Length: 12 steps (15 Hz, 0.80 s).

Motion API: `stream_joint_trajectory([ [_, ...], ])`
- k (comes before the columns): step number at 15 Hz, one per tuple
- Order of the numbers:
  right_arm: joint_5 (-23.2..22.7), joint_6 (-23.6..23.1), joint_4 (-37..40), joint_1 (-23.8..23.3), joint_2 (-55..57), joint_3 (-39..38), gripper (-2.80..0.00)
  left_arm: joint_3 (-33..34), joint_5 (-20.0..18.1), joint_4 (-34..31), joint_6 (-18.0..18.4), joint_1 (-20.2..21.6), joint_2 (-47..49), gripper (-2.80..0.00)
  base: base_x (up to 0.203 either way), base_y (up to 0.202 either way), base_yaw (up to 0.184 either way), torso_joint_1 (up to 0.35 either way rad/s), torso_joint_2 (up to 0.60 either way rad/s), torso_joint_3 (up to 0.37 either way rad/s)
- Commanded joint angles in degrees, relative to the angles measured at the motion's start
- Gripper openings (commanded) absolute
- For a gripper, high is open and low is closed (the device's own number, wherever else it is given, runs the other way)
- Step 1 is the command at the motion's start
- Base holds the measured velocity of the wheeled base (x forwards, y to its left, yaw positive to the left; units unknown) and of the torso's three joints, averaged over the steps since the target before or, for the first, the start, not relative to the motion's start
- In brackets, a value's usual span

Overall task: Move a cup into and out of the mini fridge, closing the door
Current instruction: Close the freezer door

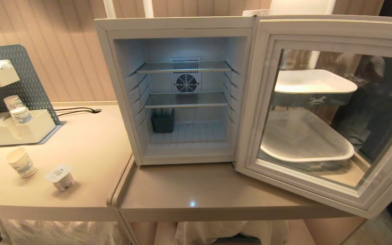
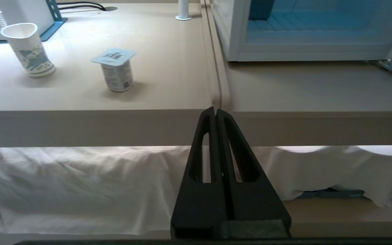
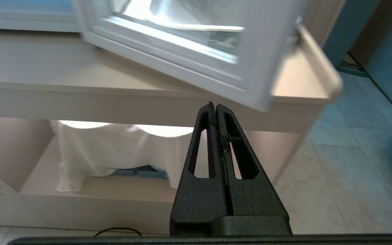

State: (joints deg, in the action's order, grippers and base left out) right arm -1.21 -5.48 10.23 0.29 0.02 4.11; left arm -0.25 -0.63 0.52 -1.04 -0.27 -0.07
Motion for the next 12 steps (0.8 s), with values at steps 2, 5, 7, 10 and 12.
stream_joint_trajectory([
  [2, -0.02, -0.06, 0.06, 0.06, -0.02, 0.02, -2.80, -0.01, 0.02, 0.01, -0.05, 0.00, -0.01, -2.80, 0.000, -0.191, -0.003, 0.001, 0.00, 0.002],
  [5, -0.02, 0.02, 0.12, -0.02, -0.02, 0.02, -2.80, 0.08, 0.02, 0.28, -0.12, 0.00, -0.01, -2.80, 0.000, -0.169, -0.003, 0.003, 0.00, 0.003],
  [7, -0.02, 0.00, 0.14, 0.00, 0.06, 0.02, -2.80, 0.08, 0.02, 0.28, -0.19, 0.00, -0.01, -2.80, 0.000, -0.041, -0.004, -0.001, 0.00, 0.001],
  [10, -0.02, 0.11, 0.06, -0.03, -0.02, 0.02, -2.80, 0.08, 0.02, 0.28, -0.19, 0.00, -0.01, -2.80, 0.000, 0.000, 0.000, 0.000, 0.00, 0.000],
  [12, 0.49, 1.43, 0.00, -0.03, 0.26, 1.48, -2.80, 0.08, 0.02, 0.28, -0.19, 0.00, -0.01, -2.80, 0.000, 0.000, 0.000, 0.000, 0.00, 0.000],
])
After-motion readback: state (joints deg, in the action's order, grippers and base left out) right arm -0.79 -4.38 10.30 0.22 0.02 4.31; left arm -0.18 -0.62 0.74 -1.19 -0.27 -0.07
